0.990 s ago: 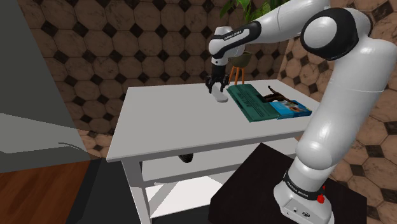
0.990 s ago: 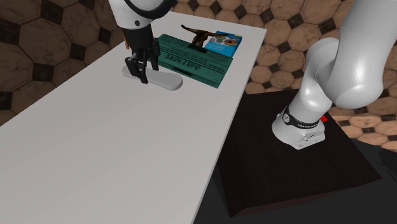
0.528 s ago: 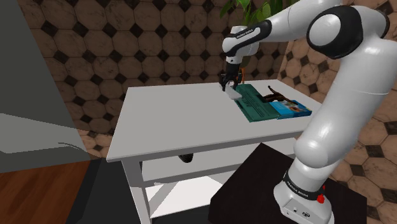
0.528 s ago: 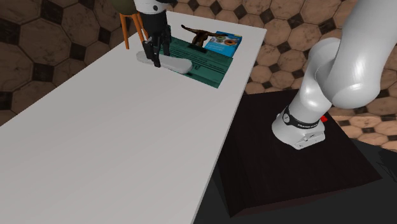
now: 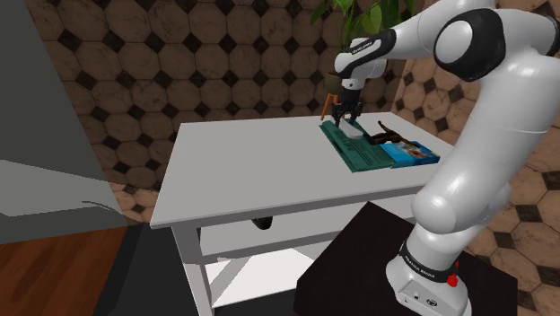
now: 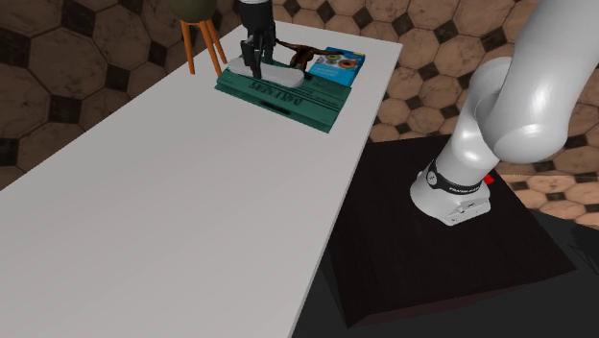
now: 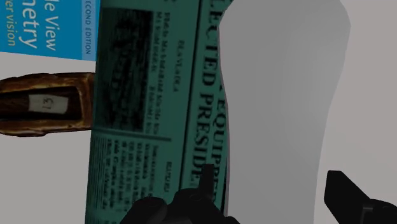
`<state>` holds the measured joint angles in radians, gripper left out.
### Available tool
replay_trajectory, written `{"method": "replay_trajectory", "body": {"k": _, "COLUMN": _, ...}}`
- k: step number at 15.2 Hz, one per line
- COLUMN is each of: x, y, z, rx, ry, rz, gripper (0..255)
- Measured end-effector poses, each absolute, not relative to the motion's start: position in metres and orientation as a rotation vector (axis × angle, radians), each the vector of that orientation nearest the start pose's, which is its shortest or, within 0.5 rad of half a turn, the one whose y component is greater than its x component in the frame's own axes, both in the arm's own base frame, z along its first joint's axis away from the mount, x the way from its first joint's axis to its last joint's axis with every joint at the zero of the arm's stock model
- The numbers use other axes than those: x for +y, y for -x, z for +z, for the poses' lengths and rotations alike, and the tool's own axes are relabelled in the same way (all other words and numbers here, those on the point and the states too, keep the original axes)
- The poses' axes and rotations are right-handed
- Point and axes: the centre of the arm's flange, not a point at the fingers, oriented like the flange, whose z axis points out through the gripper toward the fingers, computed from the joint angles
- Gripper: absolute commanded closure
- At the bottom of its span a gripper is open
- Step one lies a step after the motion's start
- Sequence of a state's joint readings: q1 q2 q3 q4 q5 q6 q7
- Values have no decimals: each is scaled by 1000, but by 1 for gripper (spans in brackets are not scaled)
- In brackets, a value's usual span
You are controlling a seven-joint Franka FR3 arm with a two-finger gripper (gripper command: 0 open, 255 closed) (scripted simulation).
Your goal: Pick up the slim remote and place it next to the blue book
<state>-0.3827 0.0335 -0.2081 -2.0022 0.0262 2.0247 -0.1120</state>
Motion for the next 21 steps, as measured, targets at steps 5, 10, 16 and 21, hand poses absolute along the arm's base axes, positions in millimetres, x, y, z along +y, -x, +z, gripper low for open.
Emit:
{"method": "replay_trajectory", "body": {"k": 5, "x": -369, "y": -431, "z": 441, "rx": 758, "ry": 3029, "rz": 7, "gripper": 255}}
{"method": "replay_trajectory", "body": {"k": 10, "x": -426, "y": -402, "z": 438, "rx": 757, "ry": 3029, "rz": 6, "gripper": 255}}
{"method": "replay_trajectory", "body": {"k": 16, "x": -497, "y": -366, "z": 438, "rx": 759, "ry": 3029, "rz": 6, "gripper": 255}}
{"method": "replay_trajectory", "body": {"k": 21, "x": -557, "y": -336, "z": 440, "rx": 758, "ry": 3029, "rz": 6, "gripper": 255}}
